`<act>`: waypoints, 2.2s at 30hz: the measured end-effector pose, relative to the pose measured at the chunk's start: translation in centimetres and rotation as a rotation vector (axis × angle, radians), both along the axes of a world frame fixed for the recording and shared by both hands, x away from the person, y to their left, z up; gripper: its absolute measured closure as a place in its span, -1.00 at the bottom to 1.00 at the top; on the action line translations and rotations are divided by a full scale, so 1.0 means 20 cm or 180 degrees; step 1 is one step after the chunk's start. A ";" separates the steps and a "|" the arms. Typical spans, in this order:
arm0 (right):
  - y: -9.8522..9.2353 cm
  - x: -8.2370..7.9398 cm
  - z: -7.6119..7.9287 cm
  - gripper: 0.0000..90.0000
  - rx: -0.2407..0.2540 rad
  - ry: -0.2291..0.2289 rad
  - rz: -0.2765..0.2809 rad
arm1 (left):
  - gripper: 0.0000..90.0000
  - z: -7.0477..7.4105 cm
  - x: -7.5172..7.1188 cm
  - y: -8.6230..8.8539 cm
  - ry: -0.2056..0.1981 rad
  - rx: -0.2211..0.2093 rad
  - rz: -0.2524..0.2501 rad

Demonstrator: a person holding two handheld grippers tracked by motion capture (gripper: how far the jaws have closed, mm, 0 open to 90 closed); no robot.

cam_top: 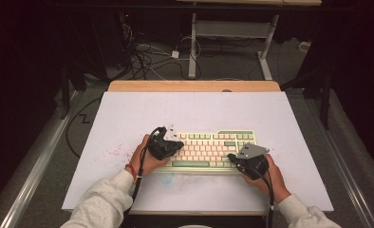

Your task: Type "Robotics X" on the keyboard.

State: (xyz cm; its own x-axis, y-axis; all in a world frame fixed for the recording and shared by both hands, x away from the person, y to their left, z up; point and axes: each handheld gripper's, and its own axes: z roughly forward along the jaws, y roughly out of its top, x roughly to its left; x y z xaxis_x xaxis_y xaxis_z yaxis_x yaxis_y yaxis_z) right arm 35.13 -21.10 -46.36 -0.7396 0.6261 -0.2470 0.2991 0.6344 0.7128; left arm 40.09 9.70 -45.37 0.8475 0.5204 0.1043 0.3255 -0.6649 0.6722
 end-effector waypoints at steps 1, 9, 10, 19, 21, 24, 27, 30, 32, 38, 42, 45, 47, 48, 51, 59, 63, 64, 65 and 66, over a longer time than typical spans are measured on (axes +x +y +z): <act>0.00 0.00 0.00 1.00 0.0000 -0.0001 -0.0001 | 0.93 0.00 0.00 0.00 -0.0006 0.0010 -0.0006; 0.00 0.00 0.00 1.00 -0.0002 -0.0002 0.0001 | 0.94 0.01 0.00 -0.01 -0.0023 0.0012 -0.0022; 0.00 0.00 0.00 1.00 -0.0002 -0.0002 -0.0002 | 0.94 0.01 0.00 -0.02 -0.0022 0.0019 -0.0025; 0.00 0.00 0.00 1.00 -0.0001 0.0000 0.0001 | 0.94 0.00 0.01 -0.02 -0.0015 0.0075 -0.0006; 0.00 0.00 0.00 1.00 -0.0004 -0.0001 0.0001 | 0.94 0.00 0.01 -0.03 -0.0016 0.0102 -0.0030; 0.00 0.00 0.00 1.00 -0.0005 -0.0001 0.0001 | 0.95 -0.01 0.01 -0.03 -0.0028 0.0108 -0.0029; 0.00 0.00 0.00 1.00 -0.0006 0.0001 0.0000 | 0.95 -0.02 0.02 -0.04 -0.0008 0.0149 -0.0018; 0.00 0.00 0.00 1.00 -0.0004 -0.0002 0.0000 | 0.95 -0.01 0.01 -0.04 -0.0040 0.0159 -0.0033; 0.00 0.00 0.00 1.00 -0.0008 -0.0007 0.0000 | 0.93 0.01 0.00 -0.03 -0.0088 0.0113 -0.0036; -0.02 0.00 0.04 1.00 0.0080 -0.0031 0.0006 | 0.83 0.06 -0.03 0.02 -0.0290 -0.0044 -0.0032; -0.04 -0.01 0.05 1.00 0.0116 -0.0056 -0.0015 | 0.62 0.10 -0.06 0.05 -0.0441 -0.0113 0.0019; -0.05 -0.02 0.07 1.00 0.0153 -0.0092 -0.0028 | 0.35 0.11 -0.10 0.09 -0.0587 -0.0166 0.0050; -0.05 -0.02 0.07 1.00 0.0152 -0.0107 -0.0025 | 0.08 0.12 -0.13 0.12 -0.0693 -0.0141 0.0096; -0.05 -0.03 0.08 1.00 0.0174 -0.0113 -0.0029 | -0.16 0.12 -0.14 0.13 -0.0742 -0.0133 0.0105; -0.06 -0.03 0.09 1.00 0.0182 -0.0129 -0.0030 | -0.32 0.10 -0.18 0.18 -0.0785 -0.0194 0.0154; -0.05 -0.03 0.11 1.00 0.0200 -0.0152 -0.0024 | -0.52 0.02 -0.27 0.31 -0.0873 -0.0197 0.0275; -0.05 -0.02 0.13 1.00 0.0224 -0.0169 -0.0036 | -0.52 -0.02 -0.31 0.35 -0.0879 -0.0091 0.0333; -0.04 -0.02 0.13 1.00 0.0225 -0.0175 -0.0031 | -0.53 -0.04 -0.32 0.36 -0.0877 -0.0046 0.0351; -0.03 -0.01 0.13 1.00 0.0235 -0.0180 -0.0037 | -0.57 -0.04 -0.33 0.37 -0.0869 0.0002 0.0369; -0.03 -0.01 0.13 1.00 0.0235 -0.0180 -0.0037 | -0.57 -0.05 -0.34 0.38 -0.0847 -0.0009 0.0384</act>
